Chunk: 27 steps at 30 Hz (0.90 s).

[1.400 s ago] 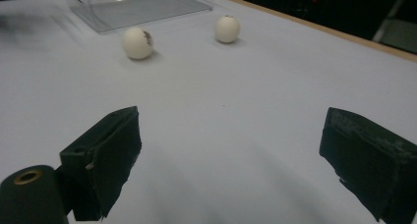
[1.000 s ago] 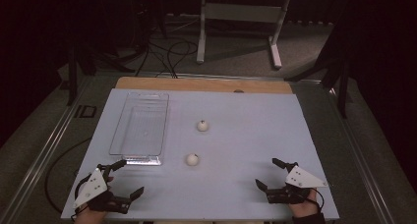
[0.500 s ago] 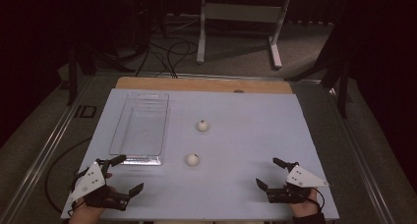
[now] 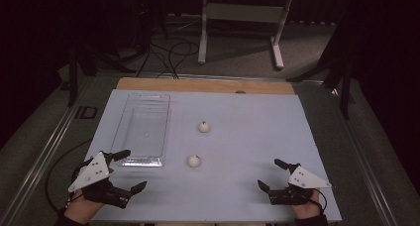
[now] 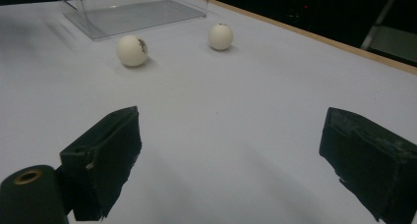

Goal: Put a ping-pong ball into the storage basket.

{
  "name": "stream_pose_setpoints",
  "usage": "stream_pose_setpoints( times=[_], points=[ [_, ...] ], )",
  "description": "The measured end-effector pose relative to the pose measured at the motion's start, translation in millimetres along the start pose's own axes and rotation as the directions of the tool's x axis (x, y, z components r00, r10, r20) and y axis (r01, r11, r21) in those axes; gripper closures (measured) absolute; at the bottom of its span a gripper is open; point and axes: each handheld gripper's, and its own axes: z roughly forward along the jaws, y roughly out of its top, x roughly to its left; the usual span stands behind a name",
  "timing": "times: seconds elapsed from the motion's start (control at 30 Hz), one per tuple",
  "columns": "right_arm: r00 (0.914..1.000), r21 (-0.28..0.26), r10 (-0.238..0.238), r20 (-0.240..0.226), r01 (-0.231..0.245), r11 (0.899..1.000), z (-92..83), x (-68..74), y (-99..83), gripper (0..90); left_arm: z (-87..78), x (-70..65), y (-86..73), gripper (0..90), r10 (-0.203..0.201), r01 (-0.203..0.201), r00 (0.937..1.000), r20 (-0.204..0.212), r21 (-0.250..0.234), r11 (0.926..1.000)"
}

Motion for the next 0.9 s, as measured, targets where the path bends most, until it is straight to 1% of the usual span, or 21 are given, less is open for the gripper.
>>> stream_pose_setpoints(
  times=[0.03, 0.1, 0.13, 0.17, 0.2, 0.23, 0.27, 0.3, 0.33, 0.37, 0.4, 0.43, 0.47, 0.6, 0.67, 0.7, 0.73, 0.8, 0.87, 0.9],
  points=[
    [1.0000, 0.000, 0.000, 0.000, 0.000, 1.000, -0.2, 0.0, 0.1, 8.5, -0.2, 0.0, 2.0, 0.2, 0.008, -0.008, 0.9998, 0.019, 0.007, 0.9999],
    [1.0000, -0.001, 0.001, -0.001, -0.001, 1.000, 0.0, -0.1, 0.2, 8.5, 1.1, -0.3, 6.4, 0.2, 0.012, -0.013, 0.9993, 0.034, 0.033, 0.9994],
    [1.0000, -0.001, -0.001, -0.003, 0.001, 1.000, -0.1, -0.2, 0.3, 8.5, 3.2, -0.6, 10.2, 0.2, 0.021, -0.025, 0.9979, 0.061, 0.059, 0.9979],
    [1.0000, -0.001, -0.001, -0.003, 0.001, 1.000, -0.1, -0.2, 0.3, 8.5, 3.2, -0.6, 10.2, 0.2, 0.021, -0.025, 0.9979, 0.061, 0.059, 0.9979],
    [1.0000, -0.003, 0.004, -0.005, -0.004, 1.000, -0.2, 0.4, 0.7, 8.5, 6.6, -0.9, 13.6, 0.1, 0.024, -0.032, 0.9961, 0.085, 0.098, 0.9947],
    [1.0000, -0.003, 0.004, -0.005, -0.004, 1.000, -0.2, 0.4, 0.7, 8.5, 6.6, -0.9, 13.6, 0.2, 0.024, -0.032, 0.9961, 0.085, 0.098, 0.9947],
    [1.0000, -0.003, 0.004, -0.007, -0.004, 1.000, -0.3, 0.6, 1.0, 8.5, 8.4, -1.7, 14.9, 0.2, 0.034, -0.044, 0.9956, 0.087, 0.114, 0.9926],
    [1.0000, -0.002, 0.001, -0.006, -0.001, 1.000, -0.2, 0.7, 1.1, 8.5, 10.4, -2.2, 16.0, 0.2, 0.033, -0.045, 0.9945, 0.100, 0.127, 0.9908],
    [1.0000, -0.006, -0.002, -0.007, 0.002, 1.000, -0.2, 0.7, 1.4, 8.5, 14.4, -3.1, 18.2, 0.2, 0.039, -0.057, 0.9927, 0.114, 0.158, 0.9858],
    [0.9999, -0.007, -0.006, -0.009, 0.006, 1.000, -0.2, 0.6, 1.6, 8.5, 16.4, -3.3, 19.2, 0.2, 0.040, -0.061, 0.9913, 0.125, 0.170, 0.9835],
    [0.9999, -0.007, -0.006, -0.009, 0.006, 1.000, -0.2, 0.6, 1.6, 8.5, 16.4, -3.3, 19.2, 0.1, 0.040, -0.061, 0.9913, 0.125, 0.170, 0.9835],
    [1.0000, -0.009, -0.005, -0.009, 0.004, 1.000, -0.1, 0.9, 1.8, 8.5, 19.7, -3.9, 21.2, 0.2, 0.049, -0.074, 0.9900, 0.132, 0.185, 0.9799],
    [1.0000, -0.009, -0.005, -0.009, 0.004, 1.000, -0.1, 0.9, 1.8, 8.5, 19.7, -3.9, 21.2, 0.2, 0.049, -0.074, 0.9900, 0.132, 0.185, 0.9799],
    [0.9999, -0.007, -0.006, -0.012, 0.006, 1.000, 0.0, 0.9, 1.8, 8.5, 25.0, -3.9, 26.9, 0.1, 0.055, -0.087, 0.9868, 0.153, 0.213, 0.9731],
    [0.9999, -0.007, -0.006, -0.011, 0.006, 1.000, -0.1, 0.8, 1.9, 8.5, 28.1, -4.5, 29.5, 0.1, 0.067, -0.106, 0.9835, 0.168, 0.234, 0.9665],
    [0.9999, -0.009, -0.001, -0.012, 0.001, 1.000, -0.1, 0.7, 1.8, 8.5, 31.4, -5.3, 31.7, 0.2, 0.075, -0.120, 0.9815, 0.176, 0.261, 0.9578],
    [0.9999, -0.009, -0.001, -0.012, 0.001, 1.000, -0.1, 0.7, 1.8, 8.5, 31.4, -5.3, 31.7, 0.1, 0.075, -0.120, 0.9815, 0.176, 0.261, 0.9578],
    [0.9999, -0.011, -0.001, -0.013, 0.001, 1.000, -0.1, 0.6, 1.9, 8.5, 34.6, -5.6, 33.6, 0.1, 0.079, -0.131, 0.9786, 0.190, 0.278, 0.9516],
    [0.9999, -0.009, -0.002, -0.012, 0.002, 1.000, -0.1, 0.8, 2.1, 8.5, 38.4, -6.5, 35.6, 0.1, 0.080, -0.141, 0.9764, 0.201, 0.307, 0.9411],
    [0.9999, -0.009, 0.001, -0.014, -0.001, 1.000, -0.1, 1.0, 2.0, 8.5, 40.2, -7.6, 36.3, 0.2, 0.089, -0.153, 0.9746, 0.205, 0.319, 0.9354]
  ],
)
